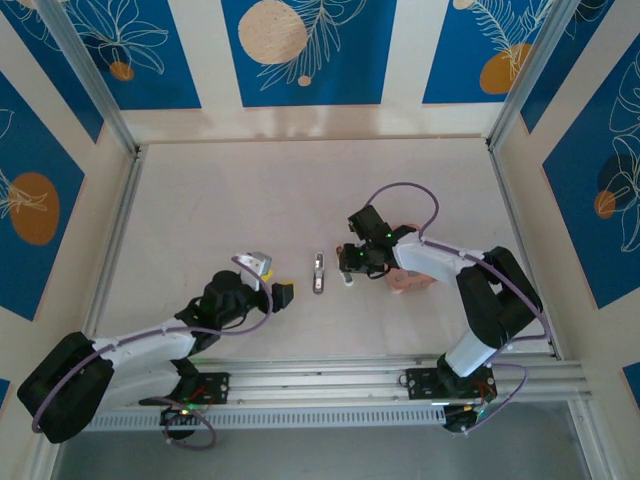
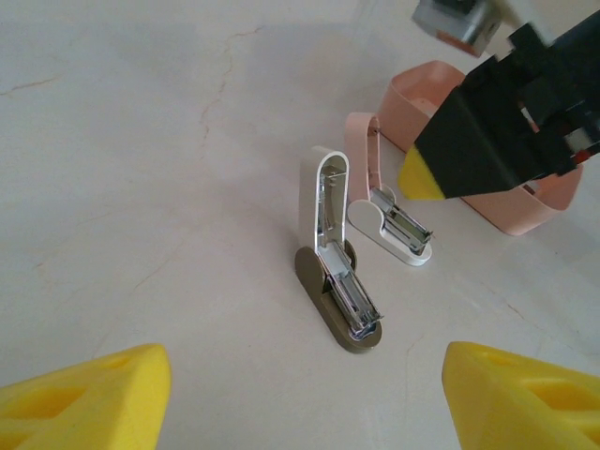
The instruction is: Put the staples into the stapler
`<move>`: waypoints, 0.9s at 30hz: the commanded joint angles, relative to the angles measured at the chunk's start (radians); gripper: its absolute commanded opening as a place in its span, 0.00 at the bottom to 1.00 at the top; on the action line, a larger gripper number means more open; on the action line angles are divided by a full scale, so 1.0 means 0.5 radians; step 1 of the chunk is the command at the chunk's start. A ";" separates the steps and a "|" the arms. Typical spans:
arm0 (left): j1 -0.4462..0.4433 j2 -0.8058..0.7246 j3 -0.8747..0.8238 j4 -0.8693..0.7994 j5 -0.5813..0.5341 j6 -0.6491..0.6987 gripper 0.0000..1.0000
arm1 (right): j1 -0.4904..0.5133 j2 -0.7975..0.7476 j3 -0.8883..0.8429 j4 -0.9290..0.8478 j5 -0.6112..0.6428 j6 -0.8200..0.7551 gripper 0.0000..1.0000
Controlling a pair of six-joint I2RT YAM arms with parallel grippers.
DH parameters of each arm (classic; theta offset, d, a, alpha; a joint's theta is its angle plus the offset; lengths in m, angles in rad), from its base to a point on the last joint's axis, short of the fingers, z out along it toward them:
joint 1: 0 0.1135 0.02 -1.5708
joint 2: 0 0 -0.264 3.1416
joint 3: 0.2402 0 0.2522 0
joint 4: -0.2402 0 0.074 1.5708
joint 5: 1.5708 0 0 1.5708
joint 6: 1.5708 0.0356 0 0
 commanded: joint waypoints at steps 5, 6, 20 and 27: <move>0.018 -0.041 0.046 -0.034 -0.004 0.039 0.76 | -0.008 0.091 -0.006 -0.001 -0.032 -0.024 0.27; 0.018 -0.041 0.046 -0.035 -0.004 0.040 0.76 | -0.003 0.088 -0.018 -0.001 -0.031 -0.020 0.26; 0.018 -0.061 0.042 -0.075 -0.001 0.030 0.76 | 0.038 0.032 -0.152 -0.014 0.008 0.035 0.23; 0.018 -0.120 0.049 -0.166 -0.006 0.010 0.76 | 0.064 -0.132 -0.119 -0.011 0.042 0.025 0.28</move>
